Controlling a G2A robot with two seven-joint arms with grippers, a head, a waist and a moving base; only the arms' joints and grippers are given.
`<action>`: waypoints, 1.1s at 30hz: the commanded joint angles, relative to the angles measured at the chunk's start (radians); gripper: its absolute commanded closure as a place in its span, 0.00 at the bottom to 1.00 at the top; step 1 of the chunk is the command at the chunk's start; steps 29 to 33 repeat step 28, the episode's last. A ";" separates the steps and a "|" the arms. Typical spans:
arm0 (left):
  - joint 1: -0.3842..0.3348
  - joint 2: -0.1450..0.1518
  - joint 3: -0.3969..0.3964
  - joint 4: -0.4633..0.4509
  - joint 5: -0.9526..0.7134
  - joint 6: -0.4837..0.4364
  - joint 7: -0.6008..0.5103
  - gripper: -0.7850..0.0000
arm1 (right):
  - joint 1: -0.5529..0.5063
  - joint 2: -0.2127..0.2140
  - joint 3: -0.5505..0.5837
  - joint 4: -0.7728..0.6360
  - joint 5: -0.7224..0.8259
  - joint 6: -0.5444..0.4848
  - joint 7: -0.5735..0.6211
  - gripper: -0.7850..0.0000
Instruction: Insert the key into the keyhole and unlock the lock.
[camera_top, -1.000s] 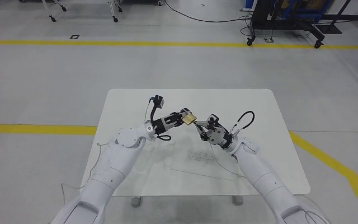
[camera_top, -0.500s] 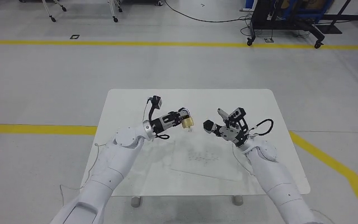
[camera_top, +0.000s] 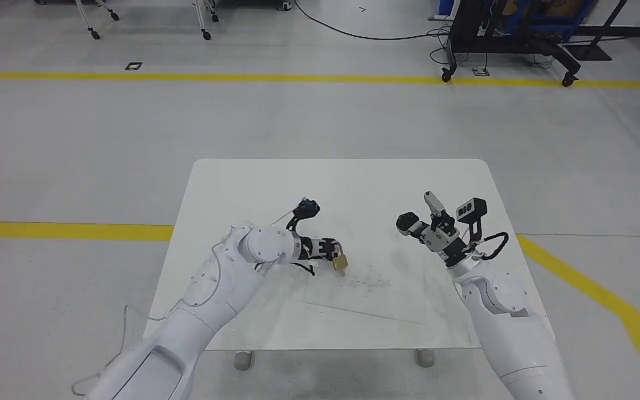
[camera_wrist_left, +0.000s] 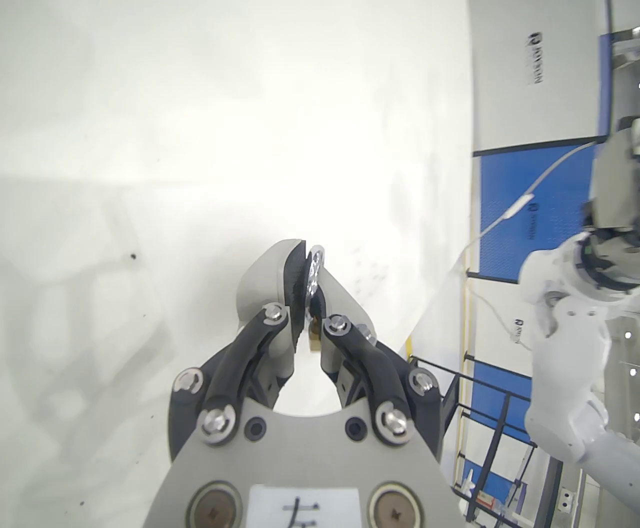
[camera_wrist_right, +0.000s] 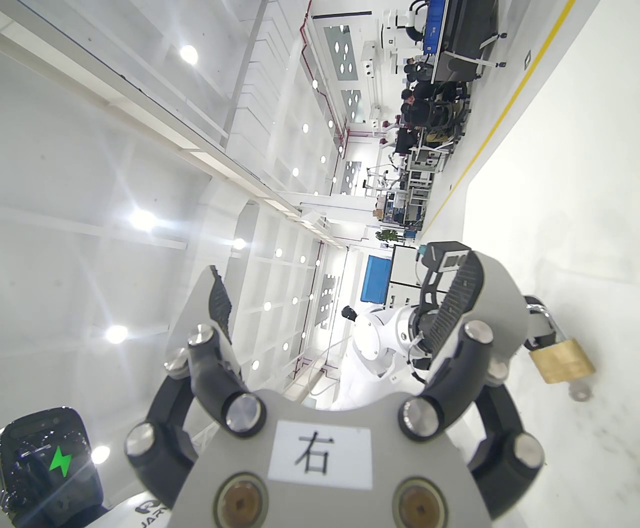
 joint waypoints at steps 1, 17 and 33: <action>-0.013 -0.008 0.012 0.020 -0.003 -0.003 -0.003 0.71 | 0.000 0.000 0.000 0.000 0.000 0.000 0.000 0.00; 0.005 0.000 -0.011 -0.047 0.175 -0.242 0.346 0.00 | 0.000 0.000 0.000 -0.001 0.001 0.001 -0.005 0.00; 0.256 0.087 -0.132 -0.356 0.812 -0.324 0.997 0.00 | -0.070 0.002 0.158 -0.094 0.466 -0.124 0.259 0.00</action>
